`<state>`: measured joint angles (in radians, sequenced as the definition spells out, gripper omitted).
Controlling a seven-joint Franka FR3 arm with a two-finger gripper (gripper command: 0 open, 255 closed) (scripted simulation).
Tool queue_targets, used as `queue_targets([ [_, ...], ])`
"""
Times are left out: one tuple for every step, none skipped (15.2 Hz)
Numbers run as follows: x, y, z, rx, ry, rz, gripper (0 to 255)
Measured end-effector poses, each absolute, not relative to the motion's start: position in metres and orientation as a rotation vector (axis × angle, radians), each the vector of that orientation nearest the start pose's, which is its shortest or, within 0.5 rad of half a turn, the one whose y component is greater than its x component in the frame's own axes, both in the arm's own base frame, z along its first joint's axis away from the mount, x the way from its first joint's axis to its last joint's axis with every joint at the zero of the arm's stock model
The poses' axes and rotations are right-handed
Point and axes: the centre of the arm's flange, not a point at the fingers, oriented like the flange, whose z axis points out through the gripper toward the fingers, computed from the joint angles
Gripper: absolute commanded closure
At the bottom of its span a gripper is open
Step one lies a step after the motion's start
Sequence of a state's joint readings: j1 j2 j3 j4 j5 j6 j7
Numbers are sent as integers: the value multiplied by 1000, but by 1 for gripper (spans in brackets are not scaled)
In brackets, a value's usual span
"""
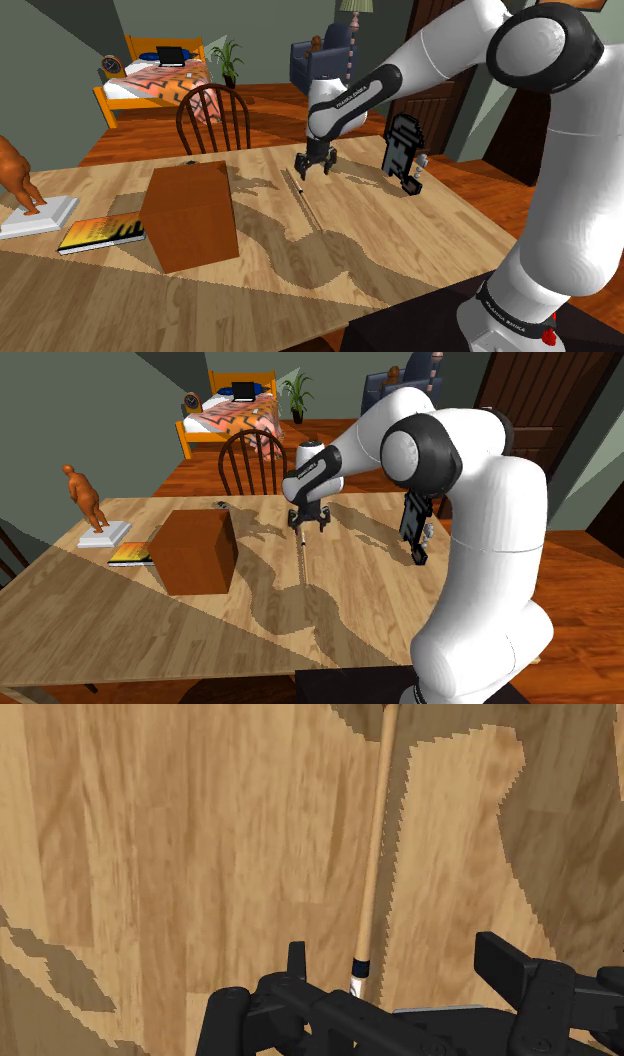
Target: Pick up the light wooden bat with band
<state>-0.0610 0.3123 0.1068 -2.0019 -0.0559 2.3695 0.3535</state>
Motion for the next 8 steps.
queue_targets([
  [617, 24, 298, -3102, 449, -86, 0],
  [625, 21, 287, -3097, 467, -80, 0],
  [635, 21, 278, -3091, 486, -74, 0],
  [640, 19, 267, -3086, 505, -68, 0],
  [647, 19, 257, -3081, 524, -62, 0],
  [657, 20, 244, -3075, 543, -58, 0],
  [665, 20, 234, -3070, 562, -50, 0],
  [670, 15, 228, -3066, 574, -46, 0],
])
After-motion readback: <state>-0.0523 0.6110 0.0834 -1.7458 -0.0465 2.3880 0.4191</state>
